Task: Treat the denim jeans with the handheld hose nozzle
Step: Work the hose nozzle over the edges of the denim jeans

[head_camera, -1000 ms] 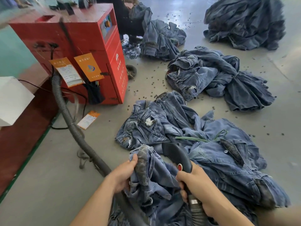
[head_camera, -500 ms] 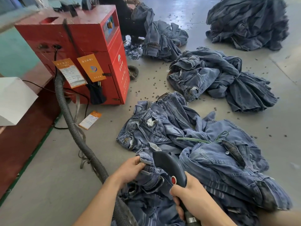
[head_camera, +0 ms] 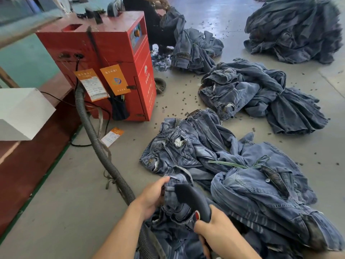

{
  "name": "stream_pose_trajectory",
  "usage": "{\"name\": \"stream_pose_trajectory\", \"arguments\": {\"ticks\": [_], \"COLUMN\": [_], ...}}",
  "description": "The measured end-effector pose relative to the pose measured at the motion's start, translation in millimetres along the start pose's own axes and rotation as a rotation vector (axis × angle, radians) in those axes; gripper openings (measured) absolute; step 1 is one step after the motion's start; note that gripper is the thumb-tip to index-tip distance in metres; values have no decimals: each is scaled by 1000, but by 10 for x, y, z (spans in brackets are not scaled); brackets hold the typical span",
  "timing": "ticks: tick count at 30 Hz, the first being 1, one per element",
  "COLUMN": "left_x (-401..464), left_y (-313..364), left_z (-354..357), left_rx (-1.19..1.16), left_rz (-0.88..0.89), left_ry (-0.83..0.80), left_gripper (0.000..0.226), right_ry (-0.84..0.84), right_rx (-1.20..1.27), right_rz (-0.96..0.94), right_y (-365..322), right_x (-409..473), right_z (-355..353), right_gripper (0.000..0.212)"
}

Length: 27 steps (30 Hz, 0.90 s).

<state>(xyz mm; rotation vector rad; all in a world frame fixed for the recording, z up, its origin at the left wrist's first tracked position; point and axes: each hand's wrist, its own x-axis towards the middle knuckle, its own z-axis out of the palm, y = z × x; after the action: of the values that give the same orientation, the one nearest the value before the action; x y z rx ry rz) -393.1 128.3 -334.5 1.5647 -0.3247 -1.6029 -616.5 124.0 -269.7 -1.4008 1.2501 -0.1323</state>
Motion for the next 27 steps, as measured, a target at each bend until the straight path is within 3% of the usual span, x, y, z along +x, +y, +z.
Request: {"name": "stream_pose_trajectory", "arguments": {"ticks": [5, 12, 18, 23, 27], "left_x": [-81, 37, 118, 141, 97], "left_y": [-32, -117, -151, -219, -172], "left_z": [-33, -52, -146, -129, -169], "left_rx": [-72, -54, 9, 51, 63], "left_rz": [42, 40, 56, 90, 98], "left_ry": [-48, -80, 4, 9, 2], "left_gripper": [48, 69, 57, 49, 47], "right_ry": [142, -54, 97, -74, 50], "right_rx": [157, 4, 122, 144, 333], "right_rz": [30, -2, -16, 10, 50], "right_y": [28, -23, -27, -84, -198], "right_x": [6, -3, 44, 62, 256], "right_z": [-134, 42, 72, 52, -115], "right_gripper": [13, 17, 17, 12, 15]}}
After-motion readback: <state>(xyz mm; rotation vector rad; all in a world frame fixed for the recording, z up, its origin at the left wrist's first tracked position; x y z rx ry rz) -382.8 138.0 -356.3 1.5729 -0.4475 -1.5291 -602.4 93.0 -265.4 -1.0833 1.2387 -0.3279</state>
